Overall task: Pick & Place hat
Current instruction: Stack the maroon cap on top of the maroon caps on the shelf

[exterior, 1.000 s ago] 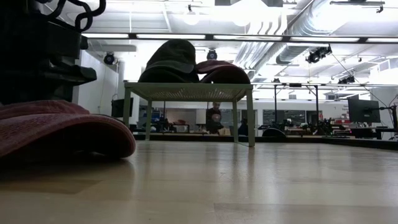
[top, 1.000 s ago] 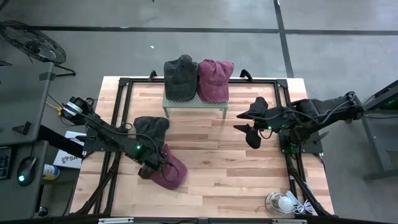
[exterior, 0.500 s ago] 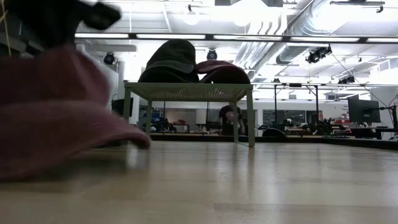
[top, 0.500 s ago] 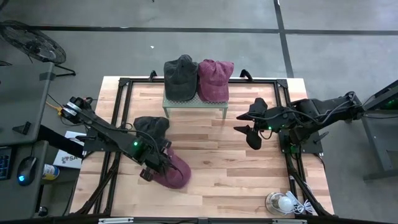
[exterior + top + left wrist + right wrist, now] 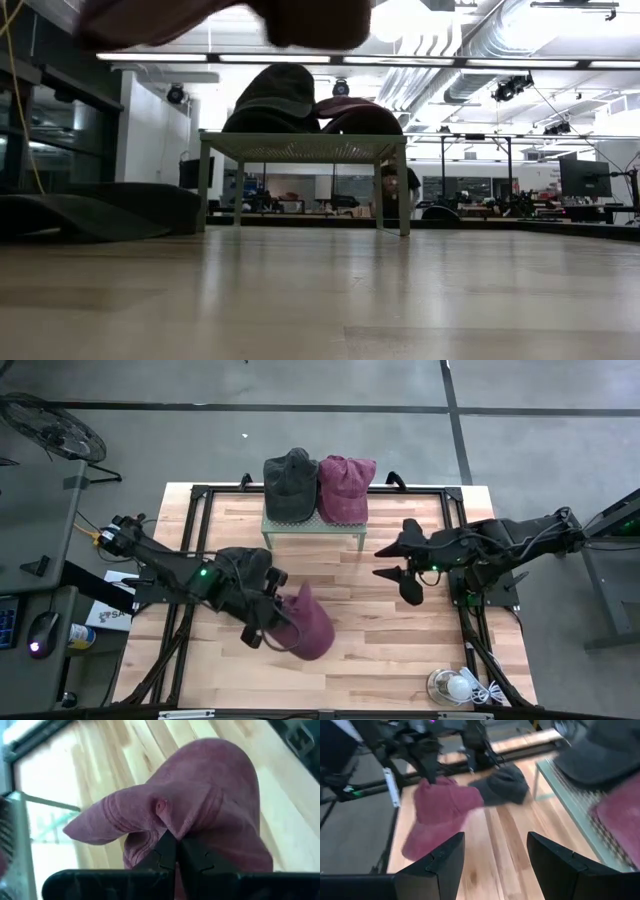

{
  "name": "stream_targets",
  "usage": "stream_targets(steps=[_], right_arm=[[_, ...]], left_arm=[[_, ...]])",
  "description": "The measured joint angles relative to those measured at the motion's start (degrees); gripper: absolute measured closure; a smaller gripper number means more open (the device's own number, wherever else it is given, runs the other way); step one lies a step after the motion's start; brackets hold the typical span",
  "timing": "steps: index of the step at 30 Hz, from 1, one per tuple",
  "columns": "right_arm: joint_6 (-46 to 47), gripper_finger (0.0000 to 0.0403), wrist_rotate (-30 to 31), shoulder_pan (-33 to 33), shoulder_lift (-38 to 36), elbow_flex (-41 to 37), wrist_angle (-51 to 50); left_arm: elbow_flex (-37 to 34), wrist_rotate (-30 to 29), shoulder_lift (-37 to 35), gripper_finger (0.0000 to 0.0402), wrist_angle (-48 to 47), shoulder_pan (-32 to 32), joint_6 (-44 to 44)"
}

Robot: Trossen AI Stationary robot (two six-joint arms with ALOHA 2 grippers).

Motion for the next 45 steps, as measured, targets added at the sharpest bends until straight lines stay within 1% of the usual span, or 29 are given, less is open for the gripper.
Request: stream_targets(steps=[4, 10, 12, 16, 20, 27, 30, 33, 35, 38, 40, 43, 45], right_arm=[[-2.6, 0.0196, -0.9, -0.7, 0.4, 0.0, 5.5], [-7.9, 0.0196, -9.1, -2.4, 3.5, 0.0, 12.9], [-9.9, 0.0196, -11.5, -2.4, 4.8, 0.0, 14.1], [-13.5, 0.0196, -15.5, -2.4, 6.5, 0.0, 14.8], [-18.7, 0.0196, -16.5, -2.4, 7.3, 0.0, 14.7], [-27.6, 0.0196, -17.2, -2.4, 8.0, 0.0, 16.9], [-29.1, 0.0196, -18.6, -2.4, 8.7, 0.0, 18.8], [-28.9, 0.0196, -19.7, -3.1, 10.0, 0.0, 20.7], [-27.7, 0.0196, -21.6, -3.9, 10.9, 0.0, 21.5], [-27.2, 0.0196, -25.4, -5.5, 12.0, 0.0, 21.9], [-27.2, 0.0196, -28.5, -6.6, 13.1, 0.0, 22.0], [-27.6, 0.0196, -32.9, -8.2, 14.6, 0.0, 22.2], [-28.9, 0.0196, -34.0, -8.8, 15.3, 0.0, 22.3]], left_arm=[[1.6, 0.7, 0.0, 0.0401, 4.9, 2.0, 2.3], [1.7, 2.5, 0.0, 0.0402, 14.1, 4.4, 5.1], [1.7, 4.0, 0.0, 0.0402, 16.1, 5.1, 5.5], [1.7, 5.0, 0.0, 0.0401, 19.1, 5.5, 5.7], [1.7, 7.8, 0.0, 0.0401, 20.0, 5.8, 5.1], [1.7, 9.5, 0.0, 0.0401, 22.1, 5.8, 3.8], [1.7, 11.0, 0.0, 0.0401, 22.8, 5.9, 3.2], [1.7, 13.4, 0.0, 0.0401, 22.5, 6.5, 0.6], [1.7, 13.9, 0.0, 0.0401, 22.5, 6.5, -0.3], [1.7, 12.9, 0.3, 0.0401, 22.2, 6.4, -0.1], [1.7, 14.4, 0.4, 0.0401, 21.6, 6.4, 0.0], [1.7, 15.9, 0.4, 0.0401, 20.8, 6.4, 2.4], [1.7, 16.2, 0.4, 0.0401, 19.4, 6.4, 3.9]])
